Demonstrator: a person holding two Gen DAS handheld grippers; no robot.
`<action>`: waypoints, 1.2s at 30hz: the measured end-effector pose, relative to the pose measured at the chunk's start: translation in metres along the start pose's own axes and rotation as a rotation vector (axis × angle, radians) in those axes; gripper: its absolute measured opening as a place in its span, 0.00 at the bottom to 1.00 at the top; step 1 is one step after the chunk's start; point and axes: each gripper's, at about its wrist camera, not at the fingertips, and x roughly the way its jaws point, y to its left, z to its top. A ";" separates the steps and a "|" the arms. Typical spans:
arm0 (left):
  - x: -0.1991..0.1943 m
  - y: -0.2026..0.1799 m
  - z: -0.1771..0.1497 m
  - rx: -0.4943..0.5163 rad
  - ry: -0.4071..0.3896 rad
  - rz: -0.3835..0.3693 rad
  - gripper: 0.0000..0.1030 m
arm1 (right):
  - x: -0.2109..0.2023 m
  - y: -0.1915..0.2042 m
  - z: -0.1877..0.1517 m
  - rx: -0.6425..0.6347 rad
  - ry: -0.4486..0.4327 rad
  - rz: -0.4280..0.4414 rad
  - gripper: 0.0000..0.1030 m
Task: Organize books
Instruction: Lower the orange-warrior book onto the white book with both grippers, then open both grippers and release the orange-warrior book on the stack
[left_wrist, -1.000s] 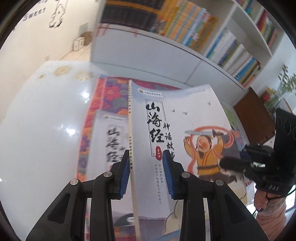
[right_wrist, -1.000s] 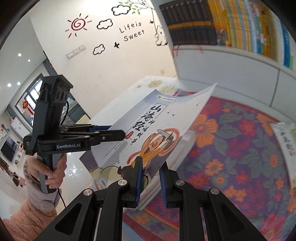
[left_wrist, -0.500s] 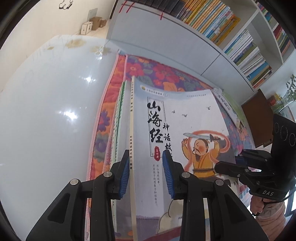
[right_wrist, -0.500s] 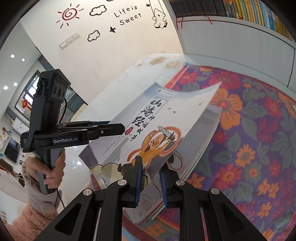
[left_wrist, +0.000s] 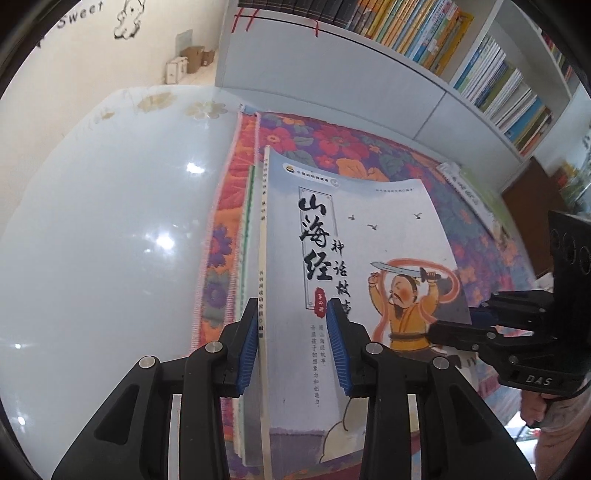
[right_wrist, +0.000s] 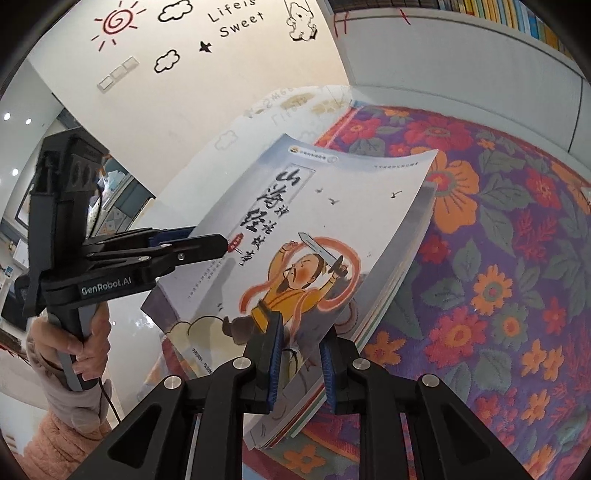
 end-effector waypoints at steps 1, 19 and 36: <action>-0.001 0.000 0.000 0.002 -0.006 0.022 0.32 | 0.001 -0.001 0.000 0.010 0.001 0.005 0.21; -0.025 -0.013 0.003 -0.045 -0.040 0.132 0.32 | -0.006 -0.023 -0.011 0.125 0.048 0.096 0.37; -0.028 -0.176 0.019 0.128 -0.177 0.172 0.32 | -0.100 -0.123 -0.072 0.259 -0.085 0.101 0.37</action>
